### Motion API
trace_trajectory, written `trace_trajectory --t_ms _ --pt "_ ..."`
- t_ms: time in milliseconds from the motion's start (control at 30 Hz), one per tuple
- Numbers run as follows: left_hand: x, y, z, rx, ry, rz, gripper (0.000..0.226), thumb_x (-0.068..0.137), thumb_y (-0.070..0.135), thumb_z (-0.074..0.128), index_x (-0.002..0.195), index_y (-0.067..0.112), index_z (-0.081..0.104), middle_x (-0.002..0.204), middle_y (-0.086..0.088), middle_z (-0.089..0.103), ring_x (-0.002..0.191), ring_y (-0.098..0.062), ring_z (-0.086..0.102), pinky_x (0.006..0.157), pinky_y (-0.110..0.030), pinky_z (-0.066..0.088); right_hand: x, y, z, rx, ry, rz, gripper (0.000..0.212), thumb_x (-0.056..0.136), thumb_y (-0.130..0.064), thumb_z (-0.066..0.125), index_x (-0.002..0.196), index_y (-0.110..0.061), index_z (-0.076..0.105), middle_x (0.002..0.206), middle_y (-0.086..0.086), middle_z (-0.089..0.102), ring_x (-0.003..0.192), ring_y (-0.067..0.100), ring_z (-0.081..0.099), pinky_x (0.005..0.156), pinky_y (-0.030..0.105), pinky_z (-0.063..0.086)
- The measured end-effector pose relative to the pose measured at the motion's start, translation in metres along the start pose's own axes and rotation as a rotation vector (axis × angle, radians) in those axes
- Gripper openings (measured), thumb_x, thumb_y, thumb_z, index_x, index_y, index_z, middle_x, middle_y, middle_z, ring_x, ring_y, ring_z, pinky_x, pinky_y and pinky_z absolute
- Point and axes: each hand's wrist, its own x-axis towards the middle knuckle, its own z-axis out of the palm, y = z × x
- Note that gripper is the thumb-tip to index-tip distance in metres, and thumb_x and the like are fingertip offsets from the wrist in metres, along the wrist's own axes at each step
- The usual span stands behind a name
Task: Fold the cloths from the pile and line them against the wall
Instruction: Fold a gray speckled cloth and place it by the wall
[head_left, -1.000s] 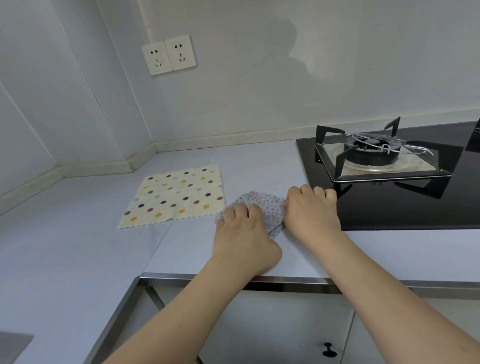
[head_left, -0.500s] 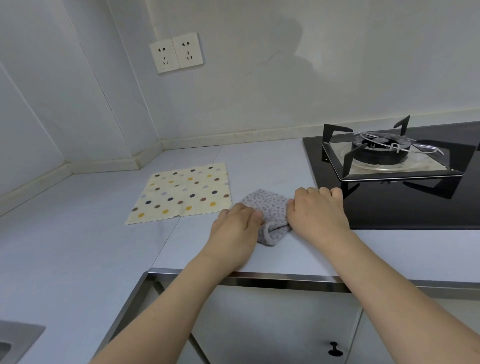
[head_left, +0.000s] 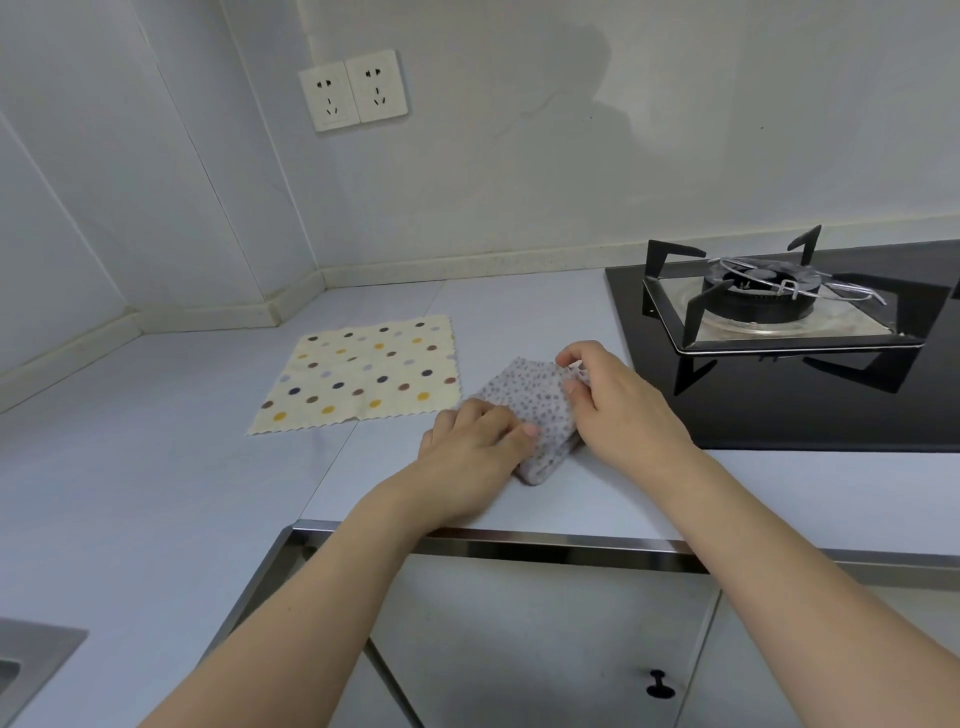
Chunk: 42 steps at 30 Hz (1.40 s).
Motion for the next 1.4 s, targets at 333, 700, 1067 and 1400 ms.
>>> trace_trajectory --t_ms 333,700,1067,1400 --pt "0.003 -0.011 -0.012 -0.442 0.158 0.031 0.055 0.061 0.067 0.056 0.113 0.050 0.055 0.126 0.016 0.039 0.127 -0.013 0.033 0.111 -0.040 0.029 -0.006 -0.006 -0.004 0.386 0.074 -0.138 0.041 0.094 0.002 0.047 0.116 -0.031 0.050 0.104 -0.017 0.048 0.101 -0.005 0.049 0.086 0.006 0.035" --pt "0.019 0.040 -0.050 -0.953 -0.042 0.003 0.063 0.079 0.066 0.052 0.119 0.020 0.068 0.120 -0.002 0.068 0.113 -0.023 0.062 0.102 -0.042 0.042 -0.004 -0.049 -0.072 0.838 0.208 -0.065 0.053 0.091 0.008 0.046 0.113 -0.040 0.050 0.105 0.005 0.055 0.089 0.010 0.054 0.088 0.033 0.048" --pt "0.056 0.087 -0.025 -1.005 0.274 0.046 0.022 0.095 0.038 0.057 0.086 0.018 0.055 0.090 0.004 0.069 0.081 -0.011 0.069 0.062 -0.026 0.054 0.037 -0.018 -0.102 1.060 0.278 0.474 0.037 0.094 -0.005 0.050 0.126 -0.025 0.047 0.112 0.008 0.061 0.096 0.021 0.062 0.078 0.038 0.052" --pt "0.178 0.095 -0.048 -0.995 0.402 0.009 0.015 0.097 0.031 0.055 0.097 0.032 0.041 0.104 -0.002 0.063 0.083 -0.011 0.065 0.064 -0.024 0.053 0.144 0.016 -0.085 0.864 0.055 0.649 0.022 0.100 -0.031 0.049 0.108 -0.015 0.062 0.107 0.005 0.070 0.093 0.022 0.068 0.079 0.040 0.057"
